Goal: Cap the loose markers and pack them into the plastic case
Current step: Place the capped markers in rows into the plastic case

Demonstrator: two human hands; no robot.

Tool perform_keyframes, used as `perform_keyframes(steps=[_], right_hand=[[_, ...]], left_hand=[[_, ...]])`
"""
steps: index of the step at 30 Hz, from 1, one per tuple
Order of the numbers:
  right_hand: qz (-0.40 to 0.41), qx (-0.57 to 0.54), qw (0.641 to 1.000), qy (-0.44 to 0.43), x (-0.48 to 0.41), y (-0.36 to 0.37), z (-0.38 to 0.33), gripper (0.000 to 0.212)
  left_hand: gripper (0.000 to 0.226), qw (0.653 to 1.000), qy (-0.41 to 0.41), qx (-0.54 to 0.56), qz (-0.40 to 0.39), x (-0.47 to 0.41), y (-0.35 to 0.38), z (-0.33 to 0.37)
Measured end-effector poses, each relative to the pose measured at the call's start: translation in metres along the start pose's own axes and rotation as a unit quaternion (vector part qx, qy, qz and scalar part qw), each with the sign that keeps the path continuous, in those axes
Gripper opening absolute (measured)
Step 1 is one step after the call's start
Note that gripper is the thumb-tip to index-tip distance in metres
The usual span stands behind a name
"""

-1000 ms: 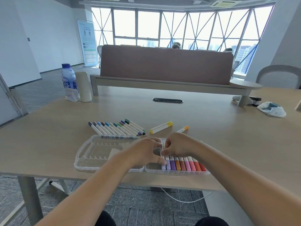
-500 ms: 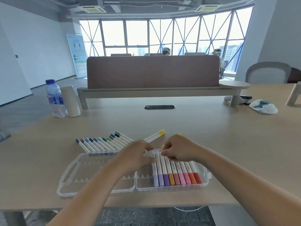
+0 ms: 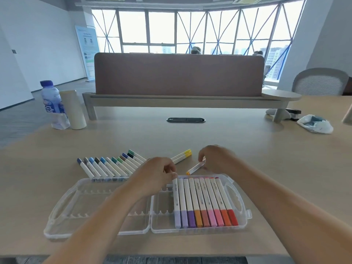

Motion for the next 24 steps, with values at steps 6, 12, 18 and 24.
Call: perform_keyframes(steps=[6,12,18,24], right_hand=[[0.026,0.014,0.999,-0.046,0.0,-0.006,-0.025,0.017],[0.036,0.001,0.999,-0.029,0.008,-0.027,-0.041,0.012],[-0.121,-0.189,0.974,-0.012,0.052,-0.022,-0.081,0.028],[-0.205,-0.217,0.954,-0.023,0.082,-0.003,-0.109,0.032]], left_hand=[[0.005,0.999,-0.005,-0.012,0.037,-0.001,-0.014,-0.01],[0.008,0.997,-0.025,0.005,0.076,0.012,-0.029,-0.02],[0.008,0.997,-0.032,0.023,0.063,0.038,-0.035,-0.023],[0.048,1.0,-0.009,0.0,-0.011,0.056,-0.014,-0.016]])
Point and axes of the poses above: each hand's wrist, its own x-axis away from the middle knuckle, its own y-axis out of the palm, z = x × y, the point moved 10 cm from there along -x, towards the middle knuckle, and after that the axes turned 12 degrees about x, right-handed, at the moved point
